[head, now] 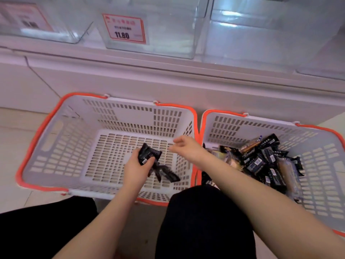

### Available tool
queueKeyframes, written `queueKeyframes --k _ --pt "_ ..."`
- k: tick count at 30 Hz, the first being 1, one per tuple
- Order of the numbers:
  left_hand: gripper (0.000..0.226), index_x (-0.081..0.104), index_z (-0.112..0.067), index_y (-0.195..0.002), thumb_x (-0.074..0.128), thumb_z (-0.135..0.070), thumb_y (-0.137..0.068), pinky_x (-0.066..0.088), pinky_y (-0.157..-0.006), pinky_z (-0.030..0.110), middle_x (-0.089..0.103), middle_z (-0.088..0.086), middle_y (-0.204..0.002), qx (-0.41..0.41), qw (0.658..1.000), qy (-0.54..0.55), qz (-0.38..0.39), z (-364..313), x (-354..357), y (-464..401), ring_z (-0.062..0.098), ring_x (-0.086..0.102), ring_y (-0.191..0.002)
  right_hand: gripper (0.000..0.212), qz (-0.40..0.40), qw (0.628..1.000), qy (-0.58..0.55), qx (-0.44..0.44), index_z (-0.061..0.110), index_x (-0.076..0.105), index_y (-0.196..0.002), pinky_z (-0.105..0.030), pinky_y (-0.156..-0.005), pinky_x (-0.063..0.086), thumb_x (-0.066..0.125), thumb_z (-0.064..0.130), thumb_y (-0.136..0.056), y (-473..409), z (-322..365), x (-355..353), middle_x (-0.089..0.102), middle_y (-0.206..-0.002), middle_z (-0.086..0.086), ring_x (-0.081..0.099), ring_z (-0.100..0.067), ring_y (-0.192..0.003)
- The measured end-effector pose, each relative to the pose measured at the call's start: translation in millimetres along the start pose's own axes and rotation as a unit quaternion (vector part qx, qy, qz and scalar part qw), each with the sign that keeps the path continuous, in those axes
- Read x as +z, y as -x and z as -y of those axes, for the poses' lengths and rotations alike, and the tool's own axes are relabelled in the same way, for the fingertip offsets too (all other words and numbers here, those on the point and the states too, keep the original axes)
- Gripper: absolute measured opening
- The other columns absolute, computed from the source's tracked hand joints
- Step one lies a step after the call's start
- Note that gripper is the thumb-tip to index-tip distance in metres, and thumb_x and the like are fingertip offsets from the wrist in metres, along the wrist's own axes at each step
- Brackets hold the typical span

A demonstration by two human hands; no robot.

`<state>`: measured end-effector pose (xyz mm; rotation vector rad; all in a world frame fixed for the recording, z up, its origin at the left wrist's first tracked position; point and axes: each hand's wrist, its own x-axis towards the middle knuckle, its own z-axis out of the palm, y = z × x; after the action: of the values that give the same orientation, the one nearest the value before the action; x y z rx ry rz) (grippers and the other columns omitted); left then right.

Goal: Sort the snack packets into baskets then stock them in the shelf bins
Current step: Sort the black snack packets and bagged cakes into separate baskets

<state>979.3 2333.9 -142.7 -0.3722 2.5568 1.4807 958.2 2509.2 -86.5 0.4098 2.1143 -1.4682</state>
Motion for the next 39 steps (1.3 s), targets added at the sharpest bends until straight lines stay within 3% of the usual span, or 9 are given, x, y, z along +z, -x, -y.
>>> queueKeyframes --k 7,12,14,18,22,24,32,36,39 --pt "0.041 0.051 -0.014 -0.127 0.058 -0.032 -0.090 0.041 -0.083 0.024 0.059 0.002 -0.122 0.000 0.960 -0.137 0.245 -14 27 4 0.017 0.056 -0.109 0.013 -0.131 0.986 -0.082 -0.062 0.016 0.061 -0.100 -0.017 -0.070 0.053 0.051 0.011 -0.093 35 -32 -43 0.069 -0.087 0.002 0.064 -0.008 -0.075" --pt "0.029 0.057 -0.018 -0.121 0.049 -0.020 -0.094 0.035 -0.094 0.019 0.059 -0.006 -0.120 0.229 0.940 -0.129 0.218 -79 58 20 0.006 0.050 -0.111 0.013 -0.222 0.964 -0.143 0.019 0.014 0.061 -0.096 -0.023 -0.066 0.051 0.050 0.009 -0.094 56 -93 -83 0.068 -0.085 -0.004 0.060 -0.010 -0.068" --pt "0.028 0.057 -0.020 -0.120 0.048 -0.020 -0.094 0.031 -0.096 0.019 0.058 -0.006 -0.121 0.310 0.908 -0.143 0.245 -105 75 25 0.007 0.048 -0.114 0.011 -0.260 0.954 -0.135 0.057 0.013 0.061 -0.096 -0.024 -0.064 0.049 0.050 0.009 -0.094 62 -121 -98 0.066 -0.083 -0.003 0.060 -0.008 -0.064" --pt "0.027 0.057 -0.016 -0.119 0.050 -0.019 -0.093 0.038 -0.096 0.021 0.057 -0.002 -0.122 0.377 0.842 -0.202 0.329 -123 117 31 0.014 0.050 -0.114 0.015 -0.268 0.951 0.088 0.125 0.013 0.059 -0.105 -0.025 -0.073 0.037 0.053 0.018 -0.093 72 -180 -123 0.061 -0.097 -0.001 0.055 -0.015 -0.086" --pt "0.028 0.054 -0.014 -0.120 0.045 -0.019 -0.094 0.046 -0.090 0.036 0.054 0.003 -0.123 0.384 0.721 -0.386 0.428 -104 162 30 0.020 0.051 -0.113 0.027 -0.227 0.939 0.201 0.161 0.008 0.055 -0.116 -0.025 -0.069 0.035 0.055 0.022 -0.092 68 -215 -136 0.057 -0.112 -0.010 0.054 -0.020 -0.087" --pt "0.032 0.050 -0.011 -0.123 0.047 -0.020 -0.093 0.048 -0.089 0.040 0.048 0.008 -0.130 0.378 0.654 -0.473 0.453 -90 182 27 0.025 0.050 -0.116 0.036 -0.204 0.944 0.211 0.151 0.007 0.051 -0.124 -0.026 -0.079 0.038 0.055 0.024 -0.092 61 -226 -139 0.051 -0.123 -0.012 0.054 -0.026 -0.104" --pt "0.087 0.023 -0.005 -0.144 0.070 -0.034 -0.077 0.042 -0.096 0.040 0.033 0.011 -0.142 0.374 0.493 -0.589 0.519 -51 233 16 0.028 0.037 -0.126 0.063 -0.085 0.944 0.288 0.136 0.007 0.032 -0.140 -0.040 -0.104 0.037 0.058 0.035 -0.090 20 -243 -140 0.037 -0.140 -0.013 0.037 -0.030 -0.129" --pt "0.097 0.015 -0.005 -0.146 0.073 -0.033 -0.074 0.037 -0.101 0.039 0.027 0.012 -0.146 0.406 0.457 -0.611 0.504 -39 240 16 0.029 0.036 -0.127 0.074 -0.074 0.912 0.380 0.133 0.010 0.027 -0.141 -0.040 -0.100 0.040 0.067 0.036 -0.084 15 -242 -136 0.034 -0.136 -0.014 0.037 -0.032 -0.126" --pt "0.077 0.021 -0.009 -0.144 0.063 -0.025 -0.082 0.035 -0.099 0.039 0.030 0.014 -0.143 0.429 0.461 -0.608 0.485 -34 245 21 0.030 0.035 -0.126 0.071 -0.090 0.911 0.386 0.115 0.015 0.028 -0.141 -0.040 -0.099 0.039 0.066 0.031 -0.084 18 -245 -138 0.040 -0.134 -0.012 0.039 -0.030 -0.125"
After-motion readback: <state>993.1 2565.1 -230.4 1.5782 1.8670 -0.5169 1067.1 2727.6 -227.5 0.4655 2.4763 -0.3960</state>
